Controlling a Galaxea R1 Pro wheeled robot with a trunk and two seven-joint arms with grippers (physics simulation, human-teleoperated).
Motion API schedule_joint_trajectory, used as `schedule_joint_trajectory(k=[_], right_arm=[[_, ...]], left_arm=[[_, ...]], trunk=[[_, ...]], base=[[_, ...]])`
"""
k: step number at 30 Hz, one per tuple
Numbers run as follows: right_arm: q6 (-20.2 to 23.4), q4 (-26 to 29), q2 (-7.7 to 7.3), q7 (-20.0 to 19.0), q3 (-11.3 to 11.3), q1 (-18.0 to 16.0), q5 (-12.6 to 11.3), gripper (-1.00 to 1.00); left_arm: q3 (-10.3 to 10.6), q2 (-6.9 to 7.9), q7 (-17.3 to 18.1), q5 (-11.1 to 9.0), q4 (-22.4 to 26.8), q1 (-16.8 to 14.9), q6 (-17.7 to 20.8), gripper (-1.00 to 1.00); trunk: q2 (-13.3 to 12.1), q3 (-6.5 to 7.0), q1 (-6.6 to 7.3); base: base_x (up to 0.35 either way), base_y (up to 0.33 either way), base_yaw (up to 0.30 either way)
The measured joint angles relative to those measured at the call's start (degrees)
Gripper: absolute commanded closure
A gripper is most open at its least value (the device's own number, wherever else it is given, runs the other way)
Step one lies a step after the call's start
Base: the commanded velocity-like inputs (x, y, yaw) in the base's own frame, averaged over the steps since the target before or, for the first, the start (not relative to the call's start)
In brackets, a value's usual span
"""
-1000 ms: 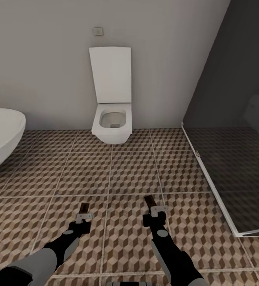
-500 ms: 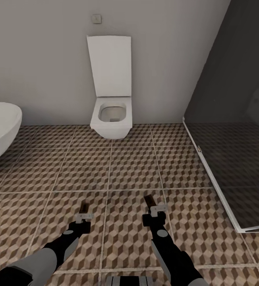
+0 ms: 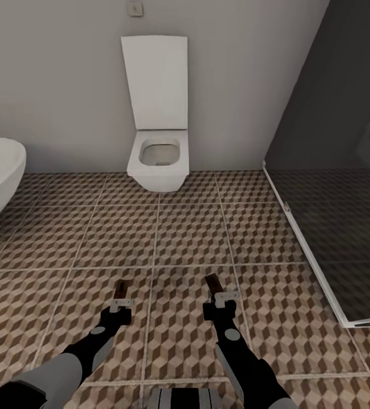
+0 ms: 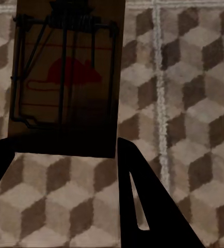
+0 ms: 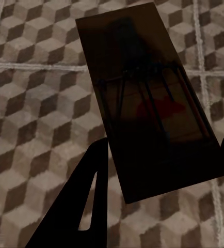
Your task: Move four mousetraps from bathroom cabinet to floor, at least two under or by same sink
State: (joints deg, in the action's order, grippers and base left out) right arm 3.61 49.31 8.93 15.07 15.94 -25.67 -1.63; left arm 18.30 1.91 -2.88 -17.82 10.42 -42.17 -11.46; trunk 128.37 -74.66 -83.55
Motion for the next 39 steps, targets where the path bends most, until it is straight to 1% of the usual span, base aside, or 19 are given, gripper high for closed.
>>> schedule_joint_trajectory(k=[4,7,10,11,12,15,17,21,23,25,27,28,30,33,34,35,39], right_arm=[[-0.5,0.0,-0.1,0.0,0.0,0.0,0.1,1.0],[-0.6,0.0,-0.34,-0.2,0.0,0.0,0.1,1.0],[-1.3,0.1,-1.71,-1.9,0.1,0.0,0.1,1.0],[-2.2,0.1,-2.82,-4.3,0.1,0.0,0.1,1.0],[-2.4,0.1,-3.16,-5.4,0.0,0.0,0.1,1.0],[-3.0,0.1,-4.64,-11.4,-0.3,0.0,0.2,1.0],[-3.1,0.1,-5.34,-13.1,-0.4,0.0,0.3,1.0],[-3.2,0.1,-5.74,-14.0,-0.4,-0.1,0.3,1.0],[-3.1,0.1,-5.81,-14.2,-0.4,-0.9,1.4,1.0],[-3.1,-0.1,-5.83,-14.2,-0.4,-1.8,2.8,1.0],[-3.1,-0.5,-5.89,-14.3,-0.4,-3.0,4.1,1.0],[-3.0,-0.6,-5.91,-14.3,-0.4,-3.5,4.4,1.0],[-2.9,-1.5,-5.93,-14.3,-0.4,-4.7,4.8,1.0],[-2.5,-4.3,-5.9,-14.3,-0.4,-6.7,5.0,1.0],[-2.5,-5.7,-5.82,-14.3,-0.5,-7.6,5.0,1.0],[-2.5,-6.0,-5.77,-14.3,-0.5,-7.9,5.0,1.0],[-2.7,-7.0,-5.48,-14.4,-0.3,-8.5,4.9,1.0]], left_arm=[[0.1,0.07,0.0,0.0,0.2,0.0,-1.2,1.0],[0.1,0.08,0.0,0.0,0.3,0.0,-1.4,1.0],[0.1,0.08,0.0,0.0,0.3,0.0,-1.6,1.0],[0.1,0.08,0.1,0.0,0.3,0.0,-1.6,1.0],[0.2,0.08,0.1,0.0,0.3,0.0,-1.6,1.0],[0.8,0.12,1.4,0.2,0.3,0.0,-1.6,1.0],[1.0,0.22,1.9,0.2,0.3,0.0,-1.6,1.0],[1.0,0.21,2.1,0.2,0.5,0.0,-1.2,1.0],[0.8,-0.15,2.1,0.2,0.5,0.0,-0.2,1.0],[0.7,-0.75,2.0,0.1,0.5,0.0,1.7,1.0],[0.7,-1.19,1.9,0.2,0.6,0.0,5.4,1.0],[0.7,-1.31,1.9,0.2,0.6,0.0,7.1,1.0],[0.6,-1.39,1.9,0.2,0.7,0.0,8.9,1.0],[0.6,-1.35,1.8,0.2,0.8,0.0,9.6,1.0],[0.6,-1.31,1.9,0.2,1.1,0.0,8.9,1.0],[0.7,-1.3,1.9,0.2,1.2,0.0,8.4,1.0],[1.1,-1.1,2.1,0.3,2.1,0.0,1.7,1.0]], trunk=[[1.6,-0.96,-0.88],[1.6,-1.06,-0.88],[1.6,-1.09,-0.88],[1.6,-1.1,-0.88],[1.6,-1.1,-0.88],[1.6,-1.11,-0.88],[1.6,-1.11,-0.88],[1.6,-1.11,-0.88],[1.6,-1.11,-0.88],[1.6,-1.11,-0.88],[1.6,-1.11,-0.88],[1.6,-1.11,-0.88],[1.6,-1.11,-0.88],[1.6,-1.11,-0.88],[1.6,-1.11,-0.88],[1.6,-1.11,-0.88],[1.6,-1.11,-0.88]], base=[[0.0,0.0,0.0],[0.0,0.0,0.0],[0.0,0.0,0.0],[0.0,0.0,0.0],[0.0,0.0,0.0],[0.0,0.0,0.0],[0.0,0.0,0.0],[0.0,0.0,0.0],[0.0,0.0,0.0],[0.0,0.0,0.0],[0.0,0.0,0.0],[0.0,0.0,0.0],[0.0,0.0,0.0],[0.0,0.0,0.0],[0.0,0.0,0.0],[0.0,0.0,0.0],[0.0,0.0,0.0]])
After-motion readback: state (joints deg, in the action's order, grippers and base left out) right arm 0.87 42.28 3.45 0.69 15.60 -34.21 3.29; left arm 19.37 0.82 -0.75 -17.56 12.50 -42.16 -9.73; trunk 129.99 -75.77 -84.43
